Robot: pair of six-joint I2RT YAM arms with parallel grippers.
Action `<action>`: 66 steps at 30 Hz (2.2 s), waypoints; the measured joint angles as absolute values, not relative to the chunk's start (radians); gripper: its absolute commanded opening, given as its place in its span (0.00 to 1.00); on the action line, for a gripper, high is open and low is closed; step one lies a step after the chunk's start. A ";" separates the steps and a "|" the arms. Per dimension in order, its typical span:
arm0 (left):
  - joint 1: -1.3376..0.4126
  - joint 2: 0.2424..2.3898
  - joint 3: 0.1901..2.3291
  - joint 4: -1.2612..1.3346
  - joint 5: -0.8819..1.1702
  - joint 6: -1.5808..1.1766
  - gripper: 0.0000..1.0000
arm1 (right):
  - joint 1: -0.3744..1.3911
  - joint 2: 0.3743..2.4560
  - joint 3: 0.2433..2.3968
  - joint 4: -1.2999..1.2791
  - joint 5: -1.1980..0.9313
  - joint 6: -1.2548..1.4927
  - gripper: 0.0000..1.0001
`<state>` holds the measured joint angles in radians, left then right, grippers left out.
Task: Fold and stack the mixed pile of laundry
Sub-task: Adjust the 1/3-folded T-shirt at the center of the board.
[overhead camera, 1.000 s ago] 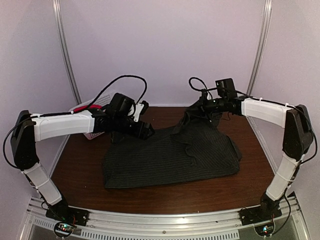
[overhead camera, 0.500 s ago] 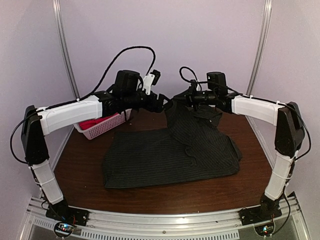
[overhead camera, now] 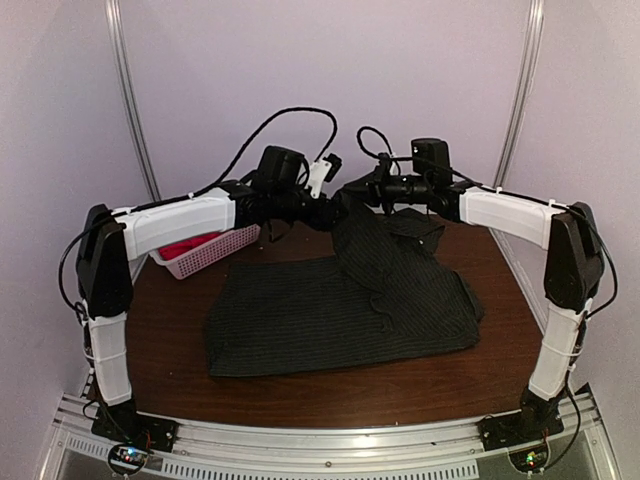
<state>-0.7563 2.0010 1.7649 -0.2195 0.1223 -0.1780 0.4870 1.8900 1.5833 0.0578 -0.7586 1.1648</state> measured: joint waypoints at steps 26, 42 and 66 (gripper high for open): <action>-0.620 2.214 2.019 -0.108 0.132 -0.038 0.00 | 0.434 1.694 1.078 -0.016 -0.727 0.972 0.20; -0.623 2.023 1.672 -0.060 0.336 0.060 0.00 | 0.468 1.766 0.920 -0.079 -0.665 0.889 0.45; -0.769 1.376 0.649 -0.068 0.213 0.807 0.02 | 0.442 1.311 0.826 -0.348 -0.601 0.673 0.62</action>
